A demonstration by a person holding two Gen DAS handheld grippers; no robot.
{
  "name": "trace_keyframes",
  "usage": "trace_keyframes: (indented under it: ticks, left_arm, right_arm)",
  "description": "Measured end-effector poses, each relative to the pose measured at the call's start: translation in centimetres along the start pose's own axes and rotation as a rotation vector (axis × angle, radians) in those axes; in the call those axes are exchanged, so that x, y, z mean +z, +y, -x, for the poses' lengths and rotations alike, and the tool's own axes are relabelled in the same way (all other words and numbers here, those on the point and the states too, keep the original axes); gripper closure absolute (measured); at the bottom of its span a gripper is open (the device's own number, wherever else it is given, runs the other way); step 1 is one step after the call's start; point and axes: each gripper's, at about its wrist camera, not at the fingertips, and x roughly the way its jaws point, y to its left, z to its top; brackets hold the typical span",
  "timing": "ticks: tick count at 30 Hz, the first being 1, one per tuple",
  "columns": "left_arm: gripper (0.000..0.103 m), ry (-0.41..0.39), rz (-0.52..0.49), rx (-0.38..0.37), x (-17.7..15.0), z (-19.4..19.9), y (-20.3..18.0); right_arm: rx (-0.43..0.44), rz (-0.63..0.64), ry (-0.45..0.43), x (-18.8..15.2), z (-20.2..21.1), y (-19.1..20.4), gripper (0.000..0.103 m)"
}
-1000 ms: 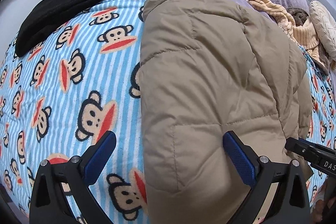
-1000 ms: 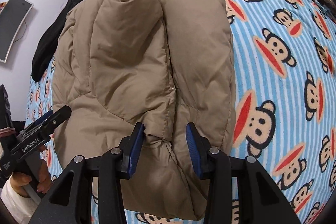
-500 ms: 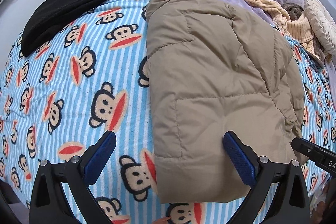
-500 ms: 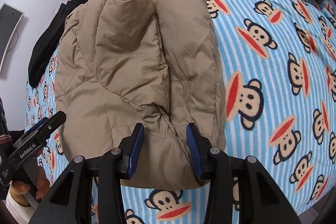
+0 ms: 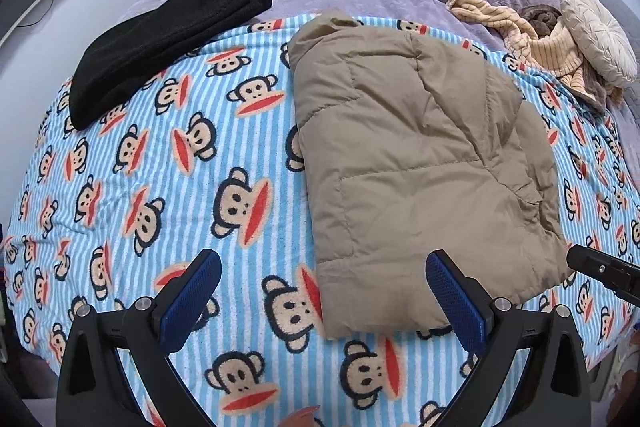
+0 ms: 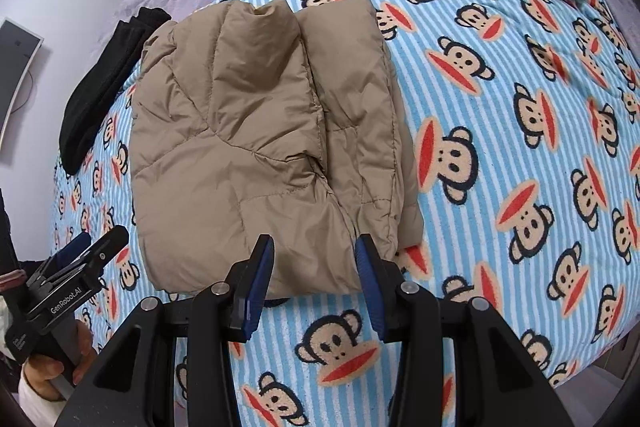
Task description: Fold large clothes
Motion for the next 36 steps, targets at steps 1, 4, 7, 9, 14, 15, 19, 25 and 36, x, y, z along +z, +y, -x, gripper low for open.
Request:
trace_keyframes:
  ticks: [1, 4, 7, 9, 14, 15, 19, 25, 36]
  left_arm:
    - [0.0, -0.012, 0.007, 0.003, 0.0, 0.7, -0.1]
    - [0.0, -0.039, 0.034, 0.013, -0.1, 2.7, -0.3]
    - [0.0, -0.06, 0.054, 0.031, -0.2, 4.5, -0.4]
    - [0.0, -0.075, 0.06, 0.042, -0.3, 5.6, -0.5]
    - [0.0, -0.096, 0.08, 0.068, -0.9, 7.8, -0.9]
    - [0.0, -0.099, 0.084, 0.069, -1.0, 8.2, -0.9]
    - [0.0, -0.109, 0.088, 0.071, -1.5, 9.3, -1.3]
    - [0.0, -0.124, 0.082, 0.075, -1.7, 10.5, -1.8]
    - [0.0, -0.14, 0.07, 0.084, -1.7, 11.5, -2.1]
  right_arm:
    - [0.003, 0.003, -0.006, 0.0, 0.4, 0.2, 0.053]
    - [0.013, 0.02, -0.024, -0.1, 1.6, 0.7, 0.051]
    - [0.012, 0.046, -0.049, -0.1, 2.8, 1.1, 0.05]
    - [0.005, 0.066, -0.07, -0.3, 3.8, 1.4, 0.043]
    - [-0.007, 0.101, -0.131, -0.2, 6.3, 1.7, 0.031]
    - [-0.009, 0.106, -0.139, -0.2, 6.7, 1.7, 0.031]
    - [-0.019, 0.117, -0.163, -0.4, 7.9, 1.7, 0.021]
    - [-0.051, 0.126, -0.19, -0.8, 9.2, 1.6, 0.021]
    - [-0.064, 0.152, -0.222, -1.6, 10.6, 2.0, 0.02]
